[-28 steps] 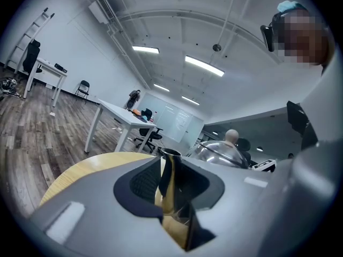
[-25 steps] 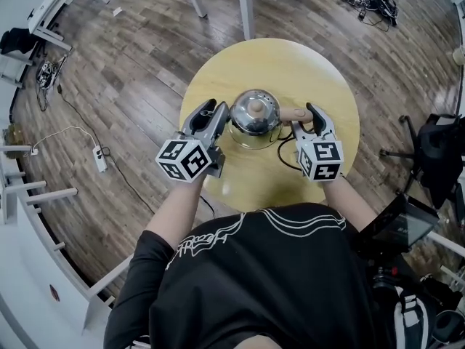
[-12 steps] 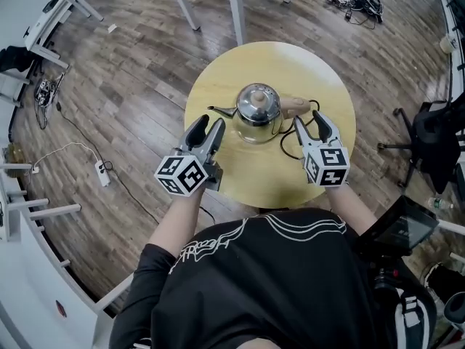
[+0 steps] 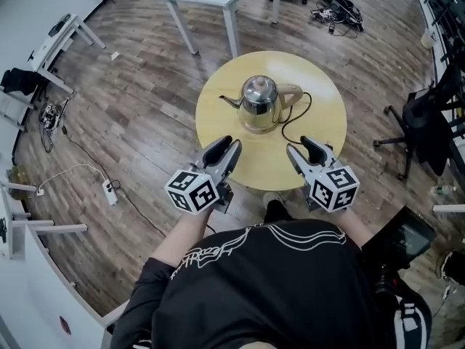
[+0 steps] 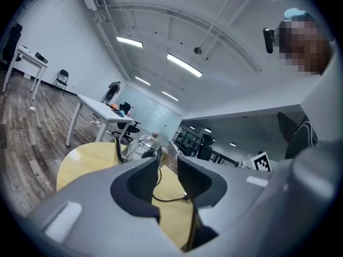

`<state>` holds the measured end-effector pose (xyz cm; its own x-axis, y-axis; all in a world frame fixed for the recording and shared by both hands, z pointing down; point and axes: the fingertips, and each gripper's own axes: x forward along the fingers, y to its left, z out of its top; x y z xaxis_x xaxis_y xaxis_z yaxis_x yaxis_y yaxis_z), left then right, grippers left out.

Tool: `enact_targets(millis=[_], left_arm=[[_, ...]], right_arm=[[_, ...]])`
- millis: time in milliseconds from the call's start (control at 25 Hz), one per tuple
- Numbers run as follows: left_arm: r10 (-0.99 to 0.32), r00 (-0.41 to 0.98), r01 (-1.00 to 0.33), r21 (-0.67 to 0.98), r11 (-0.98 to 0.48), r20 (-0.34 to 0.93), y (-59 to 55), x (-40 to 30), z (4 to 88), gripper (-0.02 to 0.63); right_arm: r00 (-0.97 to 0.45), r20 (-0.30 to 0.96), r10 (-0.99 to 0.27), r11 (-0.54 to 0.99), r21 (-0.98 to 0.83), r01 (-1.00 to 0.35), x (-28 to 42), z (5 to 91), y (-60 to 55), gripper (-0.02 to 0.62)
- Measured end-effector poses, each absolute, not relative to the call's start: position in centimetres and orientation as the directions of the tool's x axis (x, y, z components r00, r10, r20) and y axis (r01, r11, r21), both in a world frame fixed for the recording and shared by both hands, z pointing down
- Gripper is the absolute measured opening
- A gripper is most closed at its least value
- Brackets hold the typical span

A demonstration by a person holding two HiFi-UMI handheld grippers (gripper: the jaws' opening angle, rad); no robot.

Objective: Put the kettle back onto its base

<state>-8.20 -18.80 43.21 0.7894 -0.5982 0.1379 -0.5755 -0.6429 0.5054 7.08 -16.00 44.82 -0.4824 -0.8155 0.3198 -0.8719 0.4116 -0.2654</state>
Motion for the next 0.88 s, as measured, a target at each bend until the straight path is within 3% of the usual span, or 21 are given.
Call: enact_targets(millis=[40, 200, 280, 560, 880], left_arm=[[-0.594, 0.791, -0.576, 0.501, -0.646, 0.143, -17.8, -8.3, 42.8, 0.095], [-0.579, 0.807, -0.555, 0.488, -0.674, 0.119, -13.8, -8.6, 40.0, 0.029], [-0.56, 0.822, -0.537, 0.478, -0.695, 0.109, -11.9, -8.6, 38.6, -0.009], [-0.477, 0.872, -0.479, 0.38, -0.791, 0.106, -6.0, -7.3, 36.9, 0.003], [-0.421, 0.895, -0.444, 0.355, -0.823, 0.145, -3.0, -6.7, 36.3, 0.005]], right_arm=[[-0.493, 0.307, -0.814, 0.422, -0.271, -0.865, 6.5, 43.9, -14.9, 0.191], [-0.503, 0.268, -0.822, 0.439, -0.265, -0.858, 5.2, 40.8, -10.7, 0.018], [-0.521, 0.249, -0.816, 0.453, -0.283, -0.845, 4.4, 39.6, -8.9, 0.008], [-0.643, 0.221, -0.733, 0.564, -0.331, -0.757, 0.4, 37.7, -3.9, 0.006], [-0.678, 0.254, -0.69, 0.578, -0.371, -0.727, -1.7, 38.8, -1.2, 0.006]])
